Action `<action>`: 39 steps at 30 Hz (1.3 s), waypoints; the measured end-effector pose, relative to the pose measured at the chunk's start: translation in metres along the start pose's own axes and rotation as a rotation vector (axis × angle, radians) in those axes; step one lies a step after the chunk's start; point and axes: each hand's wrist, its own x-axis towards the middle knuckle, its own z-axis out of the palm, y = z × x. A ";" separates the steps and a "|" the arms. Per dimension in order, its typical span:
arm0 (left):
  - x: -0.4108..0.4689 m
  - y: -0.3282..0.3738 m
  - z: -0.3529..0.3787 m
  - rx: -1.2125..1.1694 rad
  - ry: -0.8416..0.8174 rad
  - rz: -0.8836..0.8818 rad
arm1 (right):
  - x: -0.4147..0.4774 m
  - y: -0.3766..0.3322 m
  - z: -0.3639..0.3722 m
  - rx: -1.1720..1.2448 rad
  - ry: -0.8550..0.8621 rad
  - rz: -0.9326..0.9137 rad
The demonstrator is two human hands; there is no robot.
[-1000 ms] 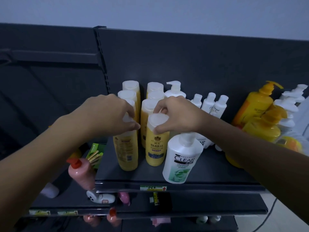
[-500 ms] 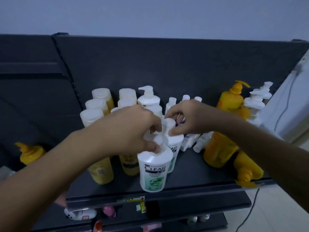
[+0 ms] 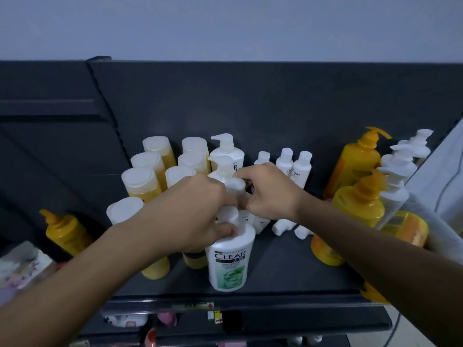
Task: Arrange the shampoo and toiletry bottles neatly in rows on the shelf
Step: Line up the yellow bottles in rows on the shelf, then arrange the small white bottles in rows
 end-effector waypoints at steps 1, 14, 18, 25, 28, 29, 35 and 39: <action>0.002 0.000 0.000 0.010 0.008 -0.011 | 0.004 0.000 0.002 -0.003 0.001 0.006; 0.015 0.006 -0.005 0.165 -0.087 -0.161 | 0.010 0.023 -0.022 0.165 -0.100 0.134; 0.016 0.021 -0.003 0.314 -0.059 -0.138 | -0.022 0.052 -0.041 -0.038 -0.061 0.298; 0.070 0.087 0.065 -0.057 0.013 -0.286 | -0.058 0.087 0.019 -0.316 -0.159 0.342; 0.099 0.094 0.100 -0.139 -0.103 -0.508 | -0.062 0.101 0.051 -0.385 -0.167 0.338; 0.105 0.094 0.110 -0.150 -0.126 -0.567 | -0.062 0.105 0.058 -0.385 -0.159 0.346; 0.129 0.075 0.179 -0.030 -0.279 -0.750 | -0.052 0.123 0.073 -0.373 -0.154 0.339; 0.131 0.064 0.191 0.056 -0.348 -0.810 | -0.053 0.128 0.070 -0.422 -0.192 0.278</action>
